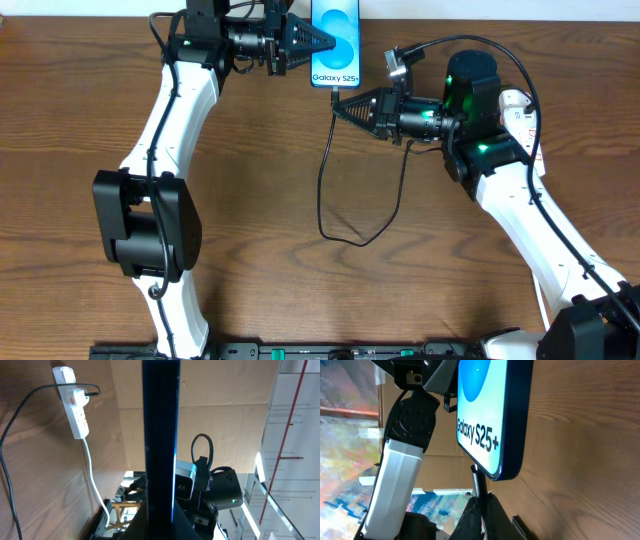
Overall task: Plug charger to phone and switch on socket
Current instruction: 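Open the right gripper and pull it away from the plugged phone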
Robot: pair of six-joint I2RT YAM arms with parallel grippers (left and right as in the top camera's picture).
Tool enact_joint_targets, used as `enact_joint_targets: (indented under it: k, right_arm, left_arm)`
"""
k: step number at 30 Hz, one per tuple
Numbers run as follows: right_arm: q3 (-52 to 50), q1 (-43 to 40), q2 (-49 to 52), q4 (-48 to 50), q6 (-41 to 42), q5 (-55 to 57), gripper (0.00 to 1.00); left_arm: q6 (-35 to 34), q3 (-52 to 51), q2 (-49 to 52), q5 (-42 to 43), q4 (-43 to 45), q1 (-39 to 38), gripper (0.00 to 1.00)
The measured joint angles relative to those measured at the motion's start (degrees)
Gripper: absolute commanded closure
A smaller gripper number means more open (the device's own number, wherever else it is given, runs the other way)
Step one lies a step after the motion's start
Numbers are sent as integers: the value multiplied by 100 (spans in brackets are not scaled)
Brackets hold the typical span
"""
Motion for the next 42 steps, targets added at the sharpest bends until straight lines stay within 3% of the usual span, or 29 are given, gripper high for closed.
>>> enact_joint_targets:
  k: [36, 42]
  right_arm:
    - [-2, 28, 0, 267, 651, 302, 99]
    - [-2, 28, 0, 280, 695, 378, 95]
  left_arm:
    - [0, 0, 0, -109, 11, 33, 93]
    - [0, 0, 0, -144, 11, 33, 93]
